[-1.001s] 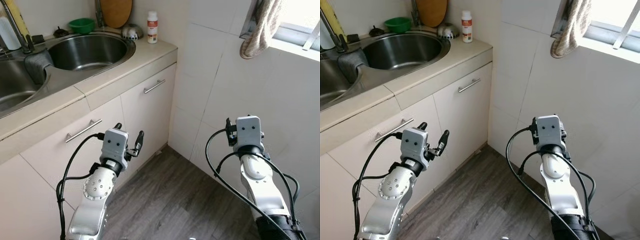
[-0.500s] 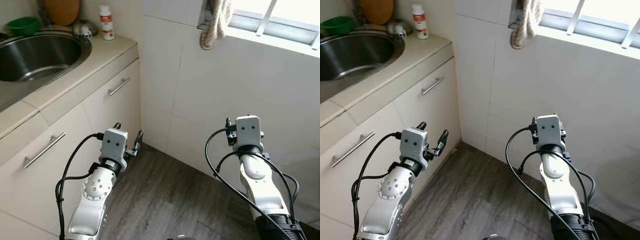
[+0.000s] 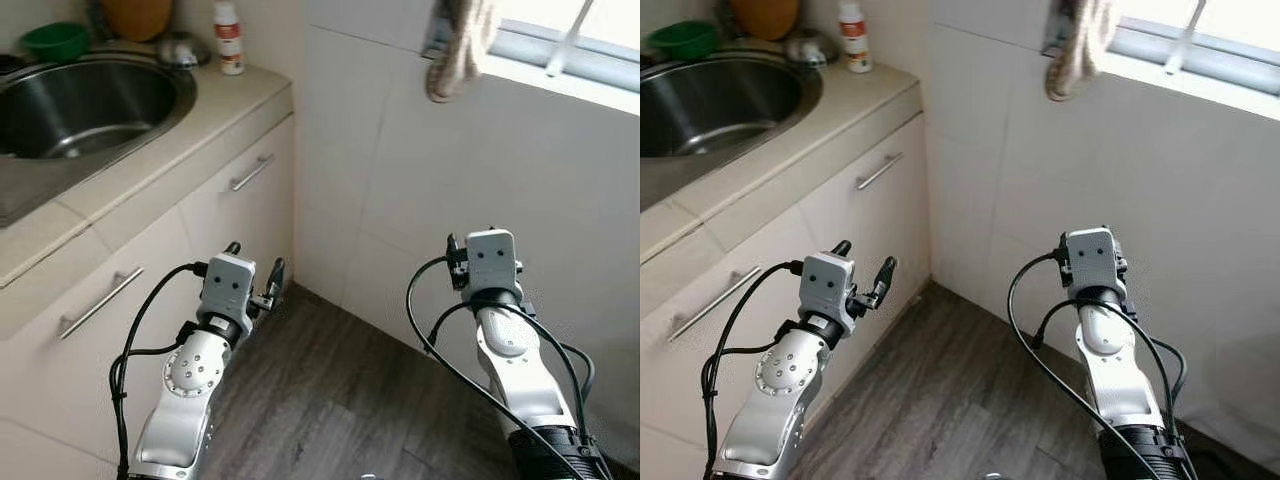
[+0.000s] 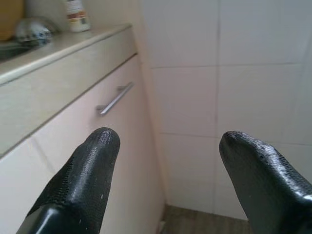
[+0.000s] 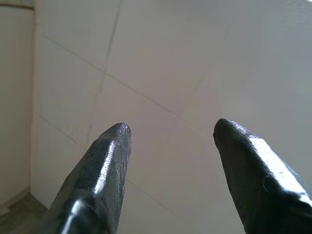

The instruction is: Kitchen organization

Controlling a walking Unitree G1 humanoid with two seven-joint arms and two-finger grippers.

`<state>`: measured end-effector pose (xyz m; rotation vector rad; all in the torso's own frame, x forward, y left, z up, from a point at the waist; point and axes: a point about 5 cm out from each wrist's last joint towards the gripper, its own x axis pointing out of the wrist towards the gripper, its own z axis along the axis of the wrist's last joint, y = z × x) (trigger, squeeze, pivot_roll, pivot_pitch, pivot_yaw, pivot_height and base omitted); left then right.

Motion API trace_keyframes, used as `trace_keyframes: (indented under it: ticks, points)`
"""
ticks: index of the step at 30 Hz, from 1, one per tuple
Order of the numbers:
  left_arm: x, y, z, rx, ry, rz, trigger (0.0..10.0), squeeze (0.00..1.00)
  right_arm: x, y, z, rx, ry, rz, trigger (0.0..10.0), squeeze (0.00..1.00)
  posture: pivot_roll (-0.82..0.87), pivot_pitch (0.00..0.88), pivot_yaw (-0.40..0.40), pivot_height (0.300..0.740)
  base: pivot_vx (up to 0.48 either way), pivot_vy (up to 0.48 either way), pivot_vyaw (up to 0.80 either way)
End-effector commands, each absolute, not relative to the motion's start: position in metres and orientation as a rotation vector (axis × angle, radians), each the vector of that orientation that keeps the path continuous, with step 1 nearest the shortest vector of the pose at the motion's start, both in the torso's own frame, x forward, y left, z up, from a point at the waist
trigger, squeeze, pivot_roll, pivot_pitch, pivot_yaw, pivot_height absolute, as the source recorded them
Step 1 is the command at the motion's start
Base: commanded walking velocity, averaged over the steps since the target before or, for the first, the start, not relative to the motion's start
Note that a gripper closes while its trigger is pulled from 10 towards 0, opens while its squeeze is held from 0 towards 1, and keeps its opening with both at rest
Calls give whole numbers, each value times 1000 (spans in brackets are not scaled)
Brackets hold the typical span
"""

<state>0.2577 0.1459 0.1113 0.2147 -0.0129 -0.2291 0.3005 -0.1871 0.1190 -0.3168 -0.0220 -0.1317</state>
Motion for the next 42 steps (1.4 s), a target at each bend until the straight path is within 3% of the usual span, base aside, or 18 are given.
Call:
trace_keyframes:
  ticks: [1,17,42]
  points:
    - [259,141,112,237,-19,-250,10000,0,301,-194,115,-313,14,-159,10000,0,-44,0,-42,740,0,0,0]
    - [260,140,111,240,-19,-255,10000,0,303,-195,115,-301,17,-159,10000,0,-45,0,-42,740,0,0,-800]
    - [261,139,110,242,-16,-258,10000,0,303,-187,117,-352,-23,-103,10000,0,-48,0,-40,740,0,0,0]
